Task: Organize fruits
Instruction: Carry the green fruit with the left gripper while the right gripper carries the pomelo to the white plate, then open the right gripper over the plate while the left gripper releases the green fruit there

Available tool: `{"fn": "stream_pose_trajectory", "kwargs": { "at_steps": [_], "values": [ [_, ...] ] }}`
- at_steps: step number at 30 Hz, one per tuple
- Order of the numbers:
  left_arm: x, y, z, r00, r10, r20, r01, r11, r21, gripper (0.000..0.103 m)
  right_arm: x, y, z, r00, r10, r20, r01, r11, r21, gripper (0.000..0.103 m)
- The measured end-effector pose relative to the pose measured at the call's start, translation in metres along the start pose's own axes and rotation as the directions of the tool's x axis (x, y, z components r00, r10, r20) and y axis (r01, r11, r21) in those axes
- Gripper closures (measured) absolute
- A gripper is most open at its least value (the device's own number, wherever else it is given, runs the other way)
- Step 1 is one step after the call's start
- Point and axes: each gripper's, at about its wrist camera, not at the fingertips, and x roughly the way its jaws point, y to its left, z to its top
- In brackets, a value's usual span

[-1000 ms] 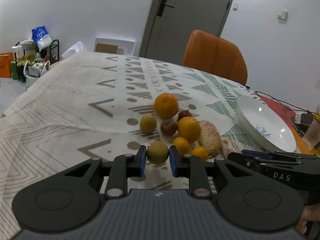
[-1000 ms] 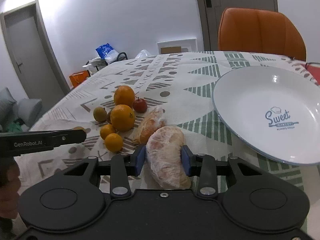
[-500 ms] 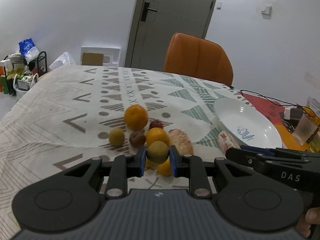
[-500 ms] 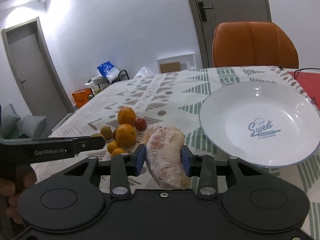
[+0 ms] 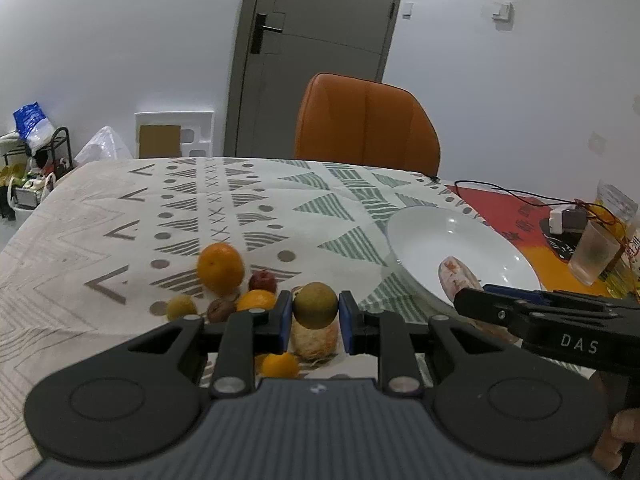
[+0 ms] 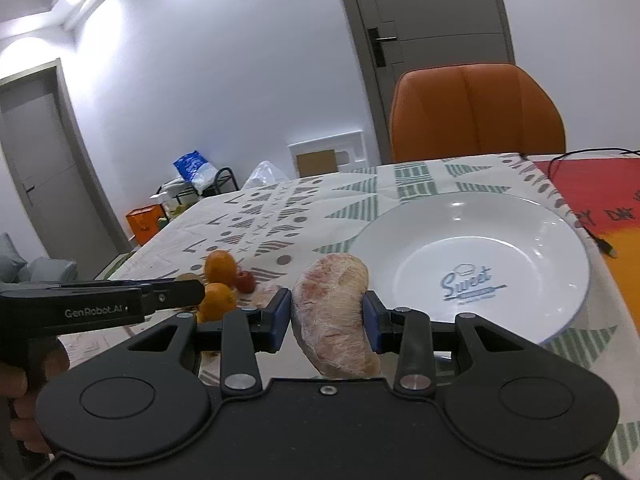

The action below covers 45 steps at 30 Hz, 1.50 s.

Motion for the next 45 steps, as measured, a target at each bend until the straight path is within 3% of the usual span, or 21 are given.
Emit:
{"fn": "stream_pose_trajectory", "kwargs": {
  "at_steps": [25, 41, 45],
  "values": [
    [0.048, -0.055, 0.026, 0.998, -0.059, -0.011, 0.059, 0.994, 0.093, 0.08, 0.006, -0.077, 0.017, 0.983, -0.179, 0.042, 0.175, 0.981, 0.08, 0.066],
    [0.085, -0.083, 0.032, 0.993, -0.107, -0.054, 0.113, 0.985, 0.129, 0.08, 0.018, -0.098, 0.017, 0.97, -0.242, 0.025, 0.239, 0.966, 0.098, 0.066],
    [0.089, -0.089, 0.032, 0.992, -0.115, -0.058, 0.122, 0.983, 0.135, 0.079, 0.013, -0.099, 0.018, 0.967, -0.25, 0.044, 0.245, 0.964, 0.104, 0.061]
  ]
}}
